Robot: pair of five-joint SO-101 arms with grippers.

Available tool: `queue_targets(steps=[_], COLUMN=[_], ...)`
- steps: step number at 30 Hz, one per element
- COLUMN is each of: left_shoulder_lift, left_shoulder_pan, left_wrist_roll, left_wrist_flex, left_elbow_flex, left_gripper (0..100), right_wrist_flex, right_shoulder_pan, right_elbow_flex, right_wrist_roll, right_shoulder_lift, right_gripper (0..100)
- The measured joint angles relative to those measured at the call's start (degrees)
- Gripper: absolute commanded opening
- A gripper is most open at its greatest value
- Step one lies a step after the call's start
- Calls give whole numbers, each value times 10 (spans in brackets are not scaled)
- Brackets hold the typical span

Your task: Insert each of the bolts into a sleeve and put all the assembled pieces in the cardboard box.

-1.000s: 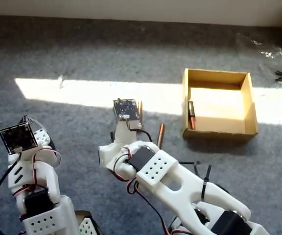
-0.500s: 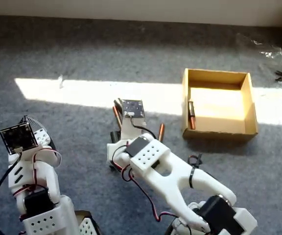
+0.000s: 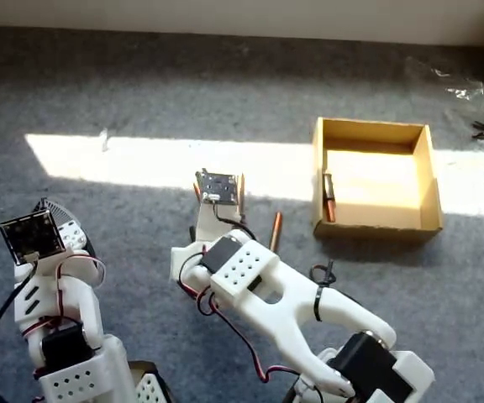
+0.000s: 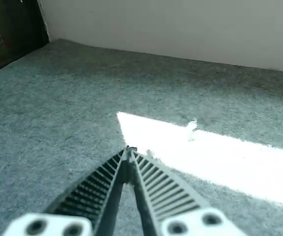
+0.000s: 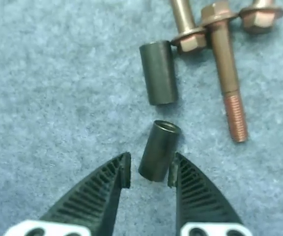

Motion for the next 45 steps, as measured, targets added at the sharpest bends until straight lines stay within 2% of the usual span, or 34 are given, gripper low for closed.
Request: queue_targets(steps=[3, 9, 30, 38, 45], left_shoulder_lift=[0, 0, 0, 0, 0], left_shoulder_pan=[0, 0, 0, 0, 1], left_wrist_roll=[0, 0, 0, 0, 0], left_wrist_flex=[0, 0, 0, 0, 0], left_elbow_flex=[0, 0, 0, 2, 2], left_gripper=[6, 6, 6, 6, 6], right_wrist_flex=[0, 0, -33, -33, -33], right_shoulder_pan=[0, 0, 0, 0, -2], right_elbow_flex=[0, 0, -4, -17, -33], right_wrist_roll=[0, -4, -29, -29, -29], right_shoulder_lift=[0, 0, 1, 95, 110], right_gripper=[128, 221, 220, 220, 209])
